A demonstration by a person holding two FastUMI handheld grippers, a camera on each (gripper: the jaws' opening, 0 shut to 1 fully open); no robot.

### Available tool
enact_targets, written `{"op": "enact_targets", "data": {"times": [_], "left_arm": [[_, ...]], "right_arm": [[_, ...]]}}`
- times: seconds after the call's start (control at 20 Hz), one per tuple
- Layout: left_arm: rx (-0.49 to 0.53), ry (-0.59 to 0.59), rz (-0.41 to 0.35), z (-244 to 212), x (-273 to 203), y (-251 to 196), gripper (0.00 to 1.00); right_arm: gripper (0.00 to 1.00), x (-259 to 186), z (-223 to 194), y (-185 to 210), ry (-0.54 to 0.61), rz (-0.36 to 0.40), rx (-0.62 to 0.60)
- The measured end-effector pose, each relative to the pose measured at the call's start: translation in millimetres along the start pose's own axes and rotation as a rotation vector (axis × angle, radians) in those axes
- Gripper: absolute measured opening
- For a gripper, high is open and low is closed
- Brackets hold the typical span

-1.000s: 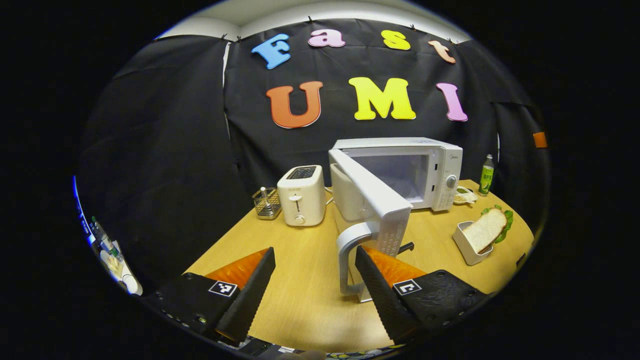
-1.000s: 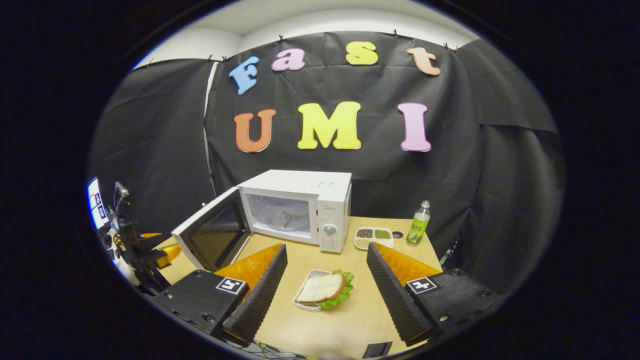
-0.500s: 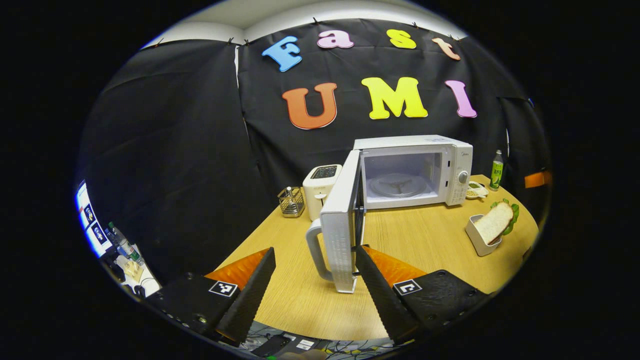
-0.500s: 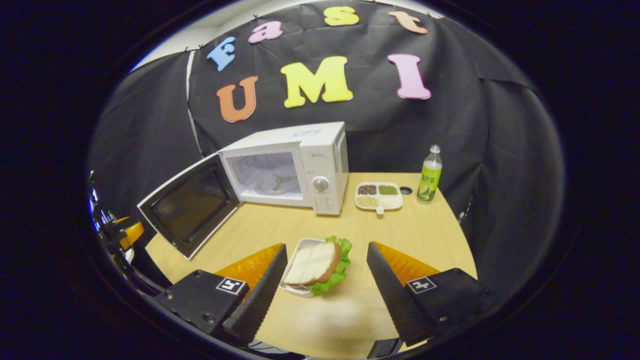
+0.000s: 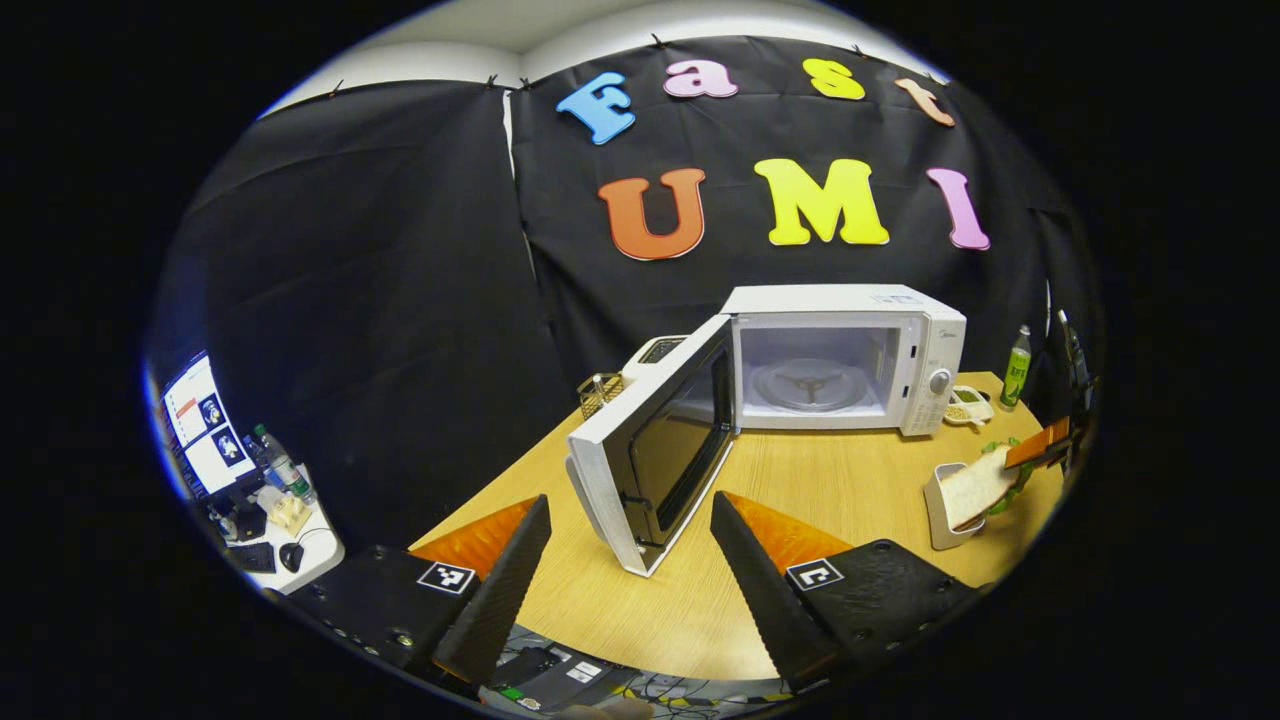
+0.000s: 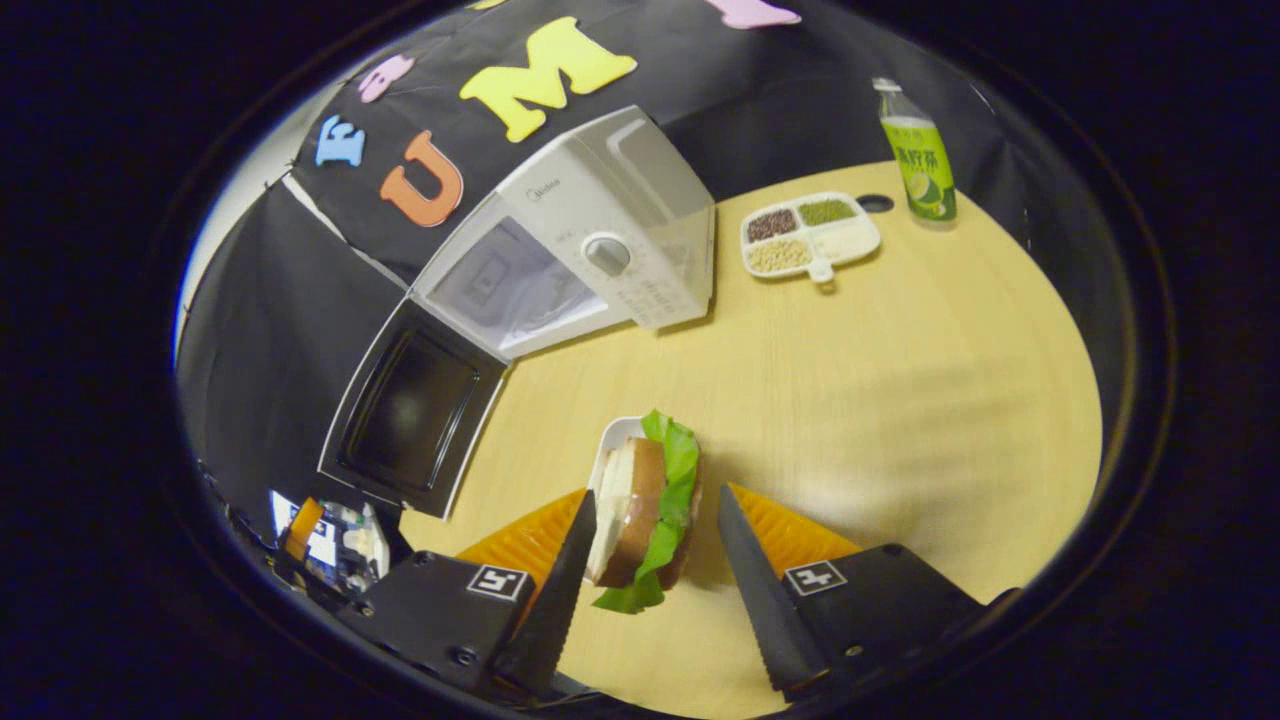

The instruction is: Open the microwave oven with the left hand, put the food in, and close the microwave oven.

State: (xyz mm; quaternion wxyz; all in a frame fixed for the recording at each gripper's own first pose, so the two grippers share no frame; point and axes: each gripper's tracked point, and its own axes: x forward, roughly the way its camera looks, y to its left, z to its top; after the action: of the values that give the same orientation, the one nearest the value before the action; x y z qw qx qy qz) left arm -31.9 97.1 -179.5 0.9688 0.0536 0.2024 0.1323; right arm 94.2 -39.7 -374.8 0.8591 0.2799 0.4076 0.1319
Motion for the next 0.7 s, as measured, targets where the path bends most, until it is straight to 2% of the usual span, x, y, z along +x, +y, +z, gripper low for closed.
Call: {"op": "enact_targets", "data": {"times": [0.05, 0.1, 0.15, 0.2, 0.25, 0.3, 0.35, 0.4, 0.45, 0.5, 0.55, 0.6, 0.65, 0.7], "left_arm": [[-0.009, -0.001, 0.024, 3, -5, 0, 0.97], [-0.018, -0.004, 0.042, 6, -9, 0, 0.97], [-0.024, -0.005, 0.06, 8, -13, 0, 0.97], [-0.028, -0.003, 0.074, 10, -16, -1, 0.97], [-0.03, -0.001, 0.088, 11, -19, -1, 0.97], [-0.029, 0.002, 0.103, 11, -21, 0, 0.97], [-0.032, 0.0, 0.115, 12, -25, 1, 0.97], [-0.036, -0.004, 0.122, 14, -28, 1, 0.97], [-0.036, -0.005, 0.126, 15, -30, 1, 0.97], [-0.031, -0.004, 0.13, 15, -31, 3, 0.97], [-0.023, -0.001, 0.131, 14, -31, 3, 0.97], [-0.015, -0.001, 0.131, 15, -32, 5, 0.97], [-0.01, 0.0, 0.126, 16, -31, 6, 0.97], [-0.006, -0.001, 0.121, 18, -30, 7, 0.97]], "right_arm": [[0.76, 4, 0, -1, 0.022, 0.029, 0.037], [0.59, 3, 0, 1, 0.046, 0.064, 0.069], [0.66, 6, -1, 2, 0.071, 0.091, 0.102], [0.48, 7, -1, 4, 0.089, 0.113, 0.13], [0.45, 7, -1, 6, 0.105, 0.132, 0.156], [0.47, 9, -1, 7, 0.117, 0.145, 0.178], [0.35, 8, -2, 7, 0.129, 0.151, 0.185], [0.42, 8, -1, 9, 0.139, 0.16, 0.181], [0.33, 8, 0, 10, 0.142, 0.164, 0.171], [0.39, 4, 3, 14, 0.14, 0.174, 0.155], [0.31, 0, 8, 20, 0.13, 0.188, 0.146], [0.37, -6, 13, 26, 0.121, 0.205, 0.14], [0.29, -11, 19, 34, 0.105, 0.229, 0.144], [0.29, -17, 25, 44, 0.088, 0.249, 0.148]]}}
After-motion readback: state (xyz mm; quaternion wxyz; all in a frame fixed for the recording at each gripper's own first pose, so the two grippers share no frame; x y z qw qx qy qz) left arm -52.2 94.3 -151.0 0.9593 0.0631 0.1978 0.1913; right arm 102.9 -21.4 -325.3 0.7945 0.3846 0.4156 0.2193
